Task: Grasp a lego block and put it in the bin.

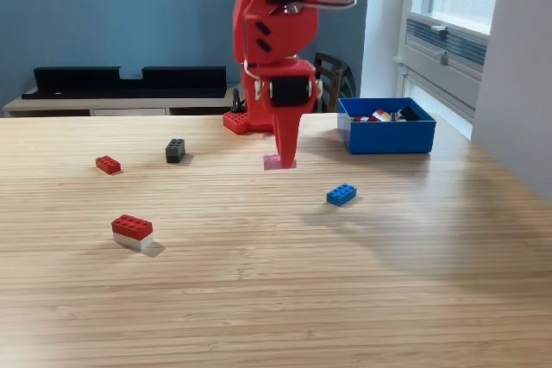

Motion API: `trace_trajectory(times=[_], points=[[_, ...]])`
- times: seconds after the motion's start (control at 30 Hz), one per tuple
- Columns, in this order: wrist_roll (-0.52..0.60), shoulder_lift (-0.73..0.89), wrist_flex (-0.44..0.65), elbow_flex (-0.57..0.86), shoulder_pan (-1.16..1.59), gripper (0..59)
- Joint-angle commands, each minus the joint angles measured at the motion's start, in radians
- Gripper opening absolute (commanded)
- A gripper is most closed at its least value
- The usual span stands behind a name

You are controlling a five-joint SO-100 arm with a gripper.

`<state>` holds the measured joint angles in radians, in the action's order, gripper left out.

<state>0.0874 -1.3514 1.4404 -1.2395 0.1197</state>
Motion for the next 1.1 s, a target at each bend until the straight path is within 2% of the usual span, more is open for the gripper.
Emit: trace_trajectory(times=[0.03,0.23,0.57,1.1], points=[[0.04,-0.273,0.057,-0.034,0.123,0.0],[0.133,-0.382,0.109,-0.115,0.348,0.0],[0.285,-0.388,0.149,-0.115,0.753,0.0],[0.281,-0.383,0.152,-0.1,1.058,0.0]])
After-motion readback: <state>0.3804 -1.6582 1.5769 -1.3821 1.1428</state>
